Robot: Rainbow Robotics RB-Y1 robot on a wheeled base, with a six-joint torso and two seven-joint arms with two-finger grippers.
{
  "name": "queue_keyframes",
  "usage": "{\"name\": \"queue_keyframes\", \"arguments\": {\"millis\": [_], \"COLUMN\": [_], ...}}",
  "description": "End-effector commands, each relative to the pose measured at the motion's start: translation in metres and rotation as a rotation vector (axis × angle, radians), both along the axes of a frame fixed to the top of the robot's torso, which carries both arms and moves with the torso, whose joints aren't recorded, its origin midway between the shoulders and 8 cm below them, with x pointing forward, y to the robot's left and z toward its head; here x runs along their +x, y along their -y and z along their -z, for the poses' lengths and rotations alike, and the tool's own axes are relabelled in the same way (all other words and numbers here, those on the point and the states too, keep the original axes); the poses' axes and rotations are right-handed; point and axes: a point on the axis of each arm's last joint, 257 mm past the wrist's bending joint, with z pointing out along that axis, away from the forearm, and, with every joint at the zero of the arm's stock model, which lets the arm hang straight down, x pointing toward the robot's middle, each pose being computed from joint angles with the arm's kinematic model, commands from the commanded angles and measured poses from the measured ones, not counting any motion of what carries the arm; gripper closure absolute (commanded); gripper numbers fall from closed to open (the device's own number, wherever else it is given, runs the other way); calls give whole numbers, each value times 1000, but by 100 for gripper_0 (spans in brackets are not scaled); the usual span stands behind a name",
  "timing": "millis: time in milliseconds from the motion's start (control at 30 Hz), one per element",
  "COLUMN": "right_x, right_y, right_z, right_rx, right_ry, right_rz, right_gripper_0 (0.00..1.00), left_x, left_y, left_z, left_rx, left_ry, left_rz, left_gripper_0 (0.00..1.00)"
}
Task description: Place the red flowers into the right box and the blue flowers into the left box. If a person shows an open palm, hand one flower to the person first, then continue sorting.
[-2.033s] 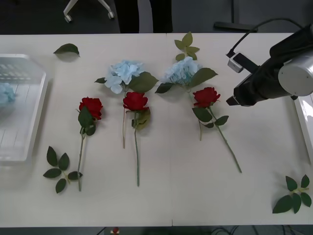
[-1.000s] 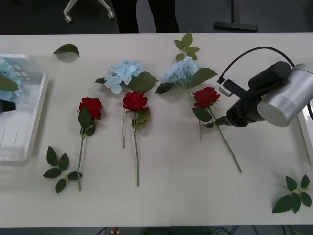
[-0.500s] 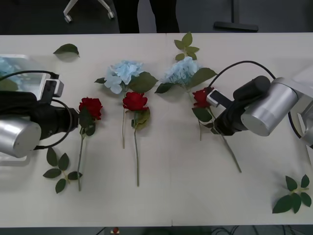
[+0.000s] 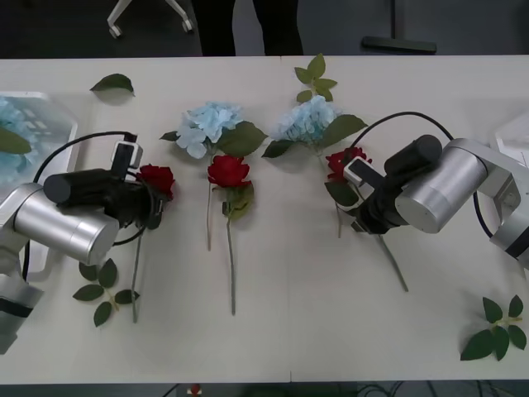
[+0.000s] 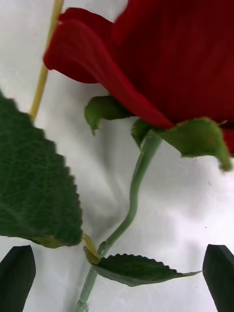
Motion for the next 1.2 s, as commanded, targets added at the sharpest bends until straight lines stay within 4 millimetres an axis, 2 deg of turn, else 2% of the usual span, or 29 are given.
{"name": "queue_keyframes", "arguments": {"millis": [33,200,433,633,667,733,767,800,833,1133,1200], "right_x": [14,13,10,9,9,8,8,8,8,7,7], "right_y": [-8,-10,-9,-8,-9,-9,-10,-9,-8,-7,-7], "right_z": [-19,-17,-14,-13,-12,-12,-12,-12,-11,-9,-9], "right_rx": [30,31,21,14,14,14,16,13,11,4,6], "right_ry": [31,24,13,6,6,5,5,5,4,4,4], "right_rz": [36,38,46,52,53,55,56,58,59,70,74], "right_gripper_0": [0,0,0,0,3,13,17,23,30,68,81], "left_x": [11,5,-16,-26,-27,-27,-27,-27,-27,-26,-27], "left_y": [4,6,-10,-19,-19,-20,-20,-21,-21,-19,-19], "left_z": [-10,0,27,39,41,41,41,41,41,40,40], "left_rx": [47,60,90,110,112,116,115,117,116,106,102], "left_ry": [35,17,-34,-54,-56,-56,-54,-55,-55,-50,-52], "left_rz": [28,36,27,18,18,16,17,15,14,11,8], "left_gripper_0": [0,0,0,0,12,54,67,94,100,100,100]}}
